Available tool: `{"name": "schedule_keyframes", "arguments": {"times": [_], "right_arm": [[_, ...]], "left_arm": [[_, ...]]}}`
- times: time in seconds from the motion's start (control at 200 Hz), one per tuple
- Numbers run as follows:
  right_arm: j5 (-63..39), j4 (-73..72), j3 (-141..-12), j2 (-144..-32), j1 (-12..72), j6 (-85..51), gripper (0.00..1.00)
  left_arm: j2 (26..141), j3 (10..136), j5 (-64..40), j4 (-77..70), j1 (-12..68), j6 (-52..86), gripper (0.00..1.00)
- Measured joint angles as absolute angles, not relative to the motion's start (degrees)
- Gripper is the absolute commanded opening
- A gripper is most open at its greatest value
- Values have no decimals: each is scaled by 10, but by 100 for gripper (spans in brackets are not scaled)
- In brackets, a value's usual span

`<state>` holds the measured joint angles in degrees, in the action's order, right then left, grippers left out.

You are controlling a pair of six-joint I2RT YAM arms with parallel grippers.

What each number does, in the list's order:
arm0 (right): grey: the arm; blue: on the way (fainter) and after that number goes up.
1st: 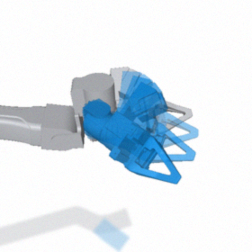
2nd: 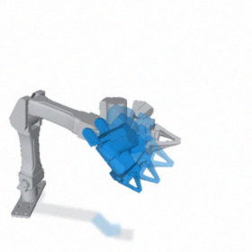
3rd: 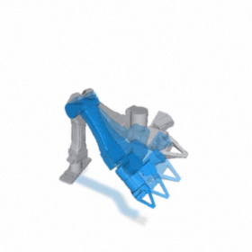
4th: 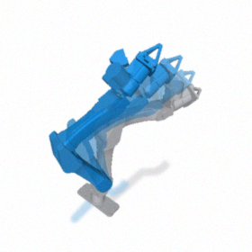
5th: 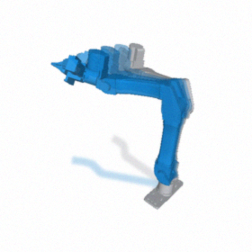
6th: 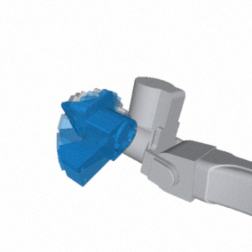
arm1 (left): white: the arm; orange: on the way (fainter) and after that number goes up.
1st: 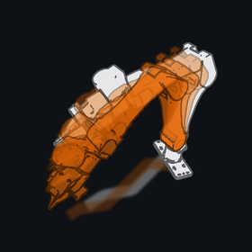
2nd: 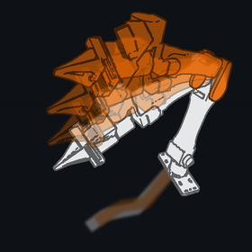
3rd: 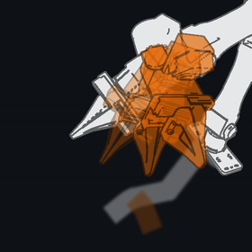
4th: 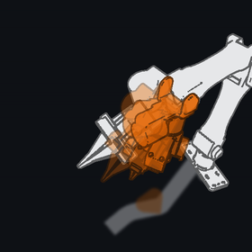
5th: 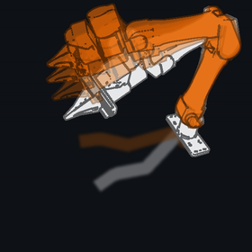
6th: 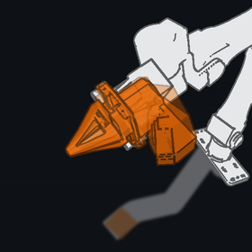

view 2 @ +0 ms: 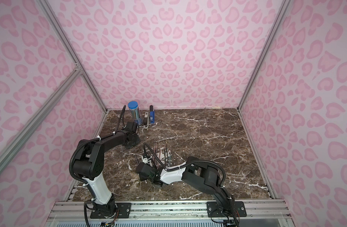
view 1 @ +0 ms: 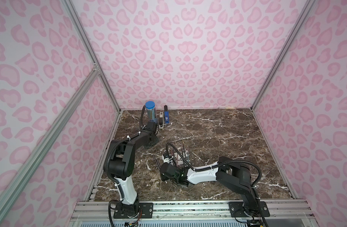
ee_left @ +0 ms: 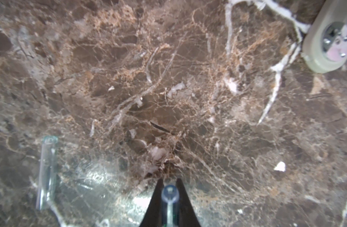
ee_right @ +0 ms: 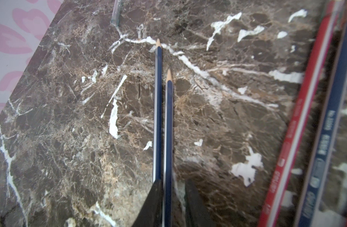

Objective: Remove the protective cover of the pencils
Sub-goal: Place the protective sleeve at the center of the board.

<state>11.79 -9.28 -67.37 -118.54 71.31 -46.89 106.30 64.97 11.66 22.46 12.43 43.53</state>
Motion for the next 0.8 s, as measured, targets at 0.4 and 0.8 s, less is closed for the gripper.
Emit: {"name": "schedule_keyframes", "arguments": {"times": [0.4, 0.8], "right_arm": [[118, -79, -664, -1173, 713, -469, 25], [120, -70, -664, -1163, 712, -463, 25]], "left_arm": [[1081, 663, 118, 225, 121, 435, 17], [1084, 666, 117, 222, 121, 437, 20]]}}
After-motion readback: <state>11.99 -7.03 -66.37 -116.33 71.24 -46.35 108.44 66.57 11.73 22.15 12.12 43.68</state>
